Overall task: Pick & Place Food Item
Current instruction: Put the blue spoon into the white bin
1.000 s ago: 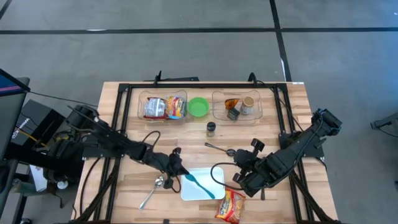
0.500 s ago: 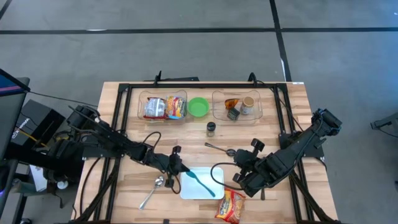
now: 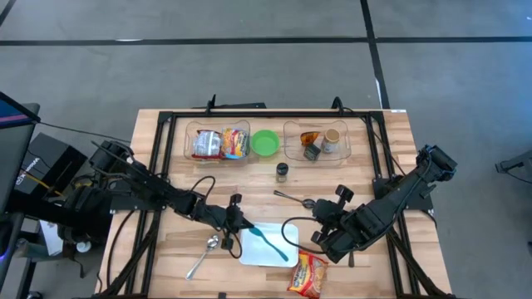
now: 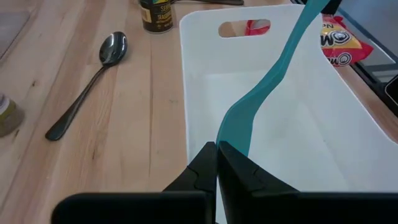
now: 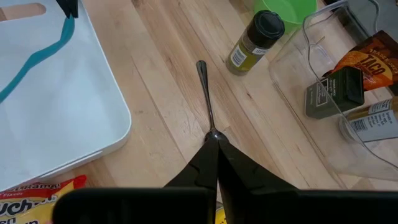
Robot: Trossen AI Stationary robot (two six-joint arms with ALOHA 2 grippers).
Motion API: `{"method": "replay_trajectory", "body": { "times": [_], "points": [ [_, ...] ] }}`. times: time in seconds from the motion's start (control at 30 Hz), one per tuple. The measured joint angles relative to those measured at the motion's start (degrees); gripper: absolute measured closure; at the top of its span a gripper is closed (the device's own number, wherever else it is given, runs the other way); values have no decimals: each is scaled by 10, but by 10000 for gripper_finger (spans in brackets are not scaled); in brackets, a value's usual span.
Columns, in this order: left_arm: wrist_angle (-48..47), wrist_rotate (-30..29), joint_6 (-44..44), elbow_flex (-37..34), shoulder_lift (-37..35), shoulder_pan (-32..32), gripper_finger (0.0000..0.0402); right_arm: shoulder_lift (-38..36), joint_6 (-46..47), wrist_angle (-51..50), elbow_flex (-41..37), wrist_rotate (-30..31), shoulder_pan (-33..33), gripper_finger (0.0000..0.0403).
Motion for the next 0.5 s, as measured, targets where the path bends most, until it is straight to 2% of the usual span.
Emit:
{"method": "replay_trajectory", "body": {
  "times": [0.2, 0.5],
  "points": [
    [-1, -26, 1, 0, 0, 0, 401, 0, 0, 0, 0, 0, 0, 400],
    [-3, -26, 1, 0, 0, 0, 398, 0, 0, 0, 0, 0, 0, 400]
  ]
}}
